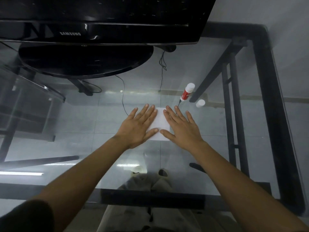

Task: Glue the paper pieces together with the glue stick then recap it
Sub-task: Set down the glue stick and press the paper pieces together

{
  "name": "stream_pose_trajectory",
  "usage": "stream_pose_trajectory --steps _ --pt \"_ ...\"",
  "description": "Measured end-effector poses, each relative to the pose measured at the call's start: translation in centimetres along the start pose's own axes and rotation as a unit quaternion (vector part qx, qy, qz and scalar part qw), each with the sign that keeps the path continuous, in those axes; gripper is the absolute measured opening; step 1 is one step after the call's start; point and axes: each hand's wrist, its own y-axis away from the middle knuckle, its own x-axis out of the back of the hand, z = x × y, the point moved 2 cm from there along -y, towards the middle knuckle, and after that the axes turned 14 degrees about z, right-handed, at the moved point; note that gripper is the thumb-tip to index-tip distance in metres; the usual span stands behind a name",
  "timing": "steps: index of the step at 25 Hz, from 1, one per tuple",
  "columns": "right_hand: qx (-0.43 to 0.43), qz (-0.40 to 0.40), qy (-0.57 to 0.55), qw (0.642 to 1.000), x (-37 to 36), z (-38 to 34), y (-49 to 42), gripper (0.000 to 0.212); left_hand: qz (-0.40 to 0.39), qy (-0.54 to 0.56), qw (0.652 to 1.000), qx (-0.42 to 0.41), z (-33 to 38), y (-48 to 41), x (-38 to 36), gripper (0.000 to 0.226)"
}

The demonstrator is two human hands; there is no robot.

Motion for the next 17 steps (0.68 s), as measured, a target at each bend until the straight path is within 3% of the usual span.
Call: stream_pose_trajectory --steps 3,11,17 --pt "-0.005 -0.001 0.003 1.000 0.2 0.0 0.0 0.072 -0.045 -0.049 0.997 -0.046 -1.1 0.9 -0.9 0.076" --pt "-0.005 -0.011 0.008 1.000 0.4 -0.1 0.0 0.071 -0.053 -0.003 0.989 -0.139 -0.3 5.6 -1.0 0.068" --pt "-0.003 -0.009 0.017 1.000 0.2 -0.2 0.1 0.072 0.018 0.056 0.997 0.053 1.0 1.4 -1.8 0.058"
